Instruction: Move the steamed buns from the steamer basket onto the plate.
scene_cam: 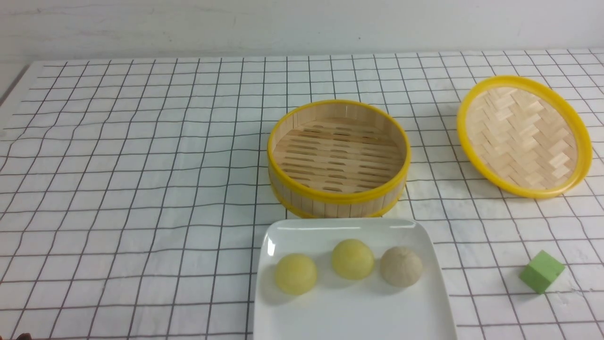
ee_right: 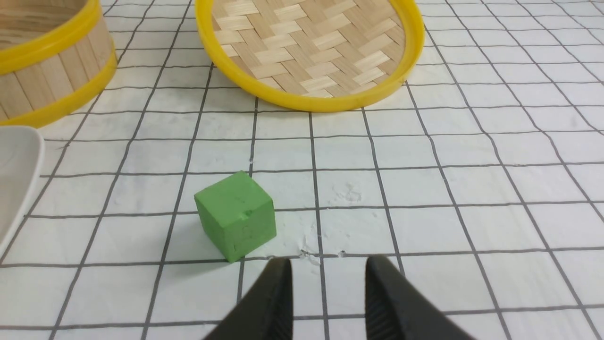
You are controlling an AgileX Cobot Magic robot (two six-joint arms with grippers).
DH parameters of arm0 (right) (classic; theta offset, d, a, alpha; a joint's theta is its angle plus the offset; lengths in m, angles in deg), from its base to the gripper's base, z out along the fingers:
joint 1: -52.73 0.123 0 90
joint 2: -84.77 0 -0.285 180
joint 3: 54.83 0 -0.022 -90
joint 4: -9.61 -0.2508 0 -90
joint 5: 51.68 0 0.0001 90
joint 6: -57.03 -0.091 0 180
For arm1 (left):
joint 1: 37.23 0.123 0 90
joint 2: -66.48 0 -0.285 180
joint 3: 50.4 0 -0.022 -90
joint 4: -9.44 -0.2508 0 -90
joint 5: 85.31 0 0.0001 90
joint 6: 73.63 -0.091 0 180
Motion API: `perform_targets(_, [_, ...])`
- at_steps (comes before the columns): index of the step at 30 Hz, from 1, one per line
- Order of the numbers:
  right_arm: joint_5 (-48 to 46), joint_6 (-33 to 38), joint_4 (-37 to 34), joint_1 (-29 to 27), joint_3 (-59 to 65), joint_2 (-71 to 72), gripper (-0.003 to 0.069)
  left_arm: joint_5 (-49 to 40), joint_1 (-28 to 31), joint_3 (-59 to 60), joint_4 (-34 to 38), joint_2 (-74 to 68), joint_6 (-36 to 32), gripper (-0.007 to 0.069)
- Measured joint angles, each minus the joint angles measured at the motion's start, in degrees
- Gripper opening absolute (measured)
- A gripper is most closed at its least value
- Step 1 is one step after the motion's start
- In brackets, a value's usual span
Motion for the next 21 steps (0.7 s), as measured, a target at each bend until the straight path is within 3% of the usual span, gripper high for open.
perform_targets(21, [-1.08, 0.88, 6.02, 0.0, -0.24, 0.0, 0.0243, 0.0, 0.0, 0.0, 0.0, 0.0, 0.0, 0.0238])
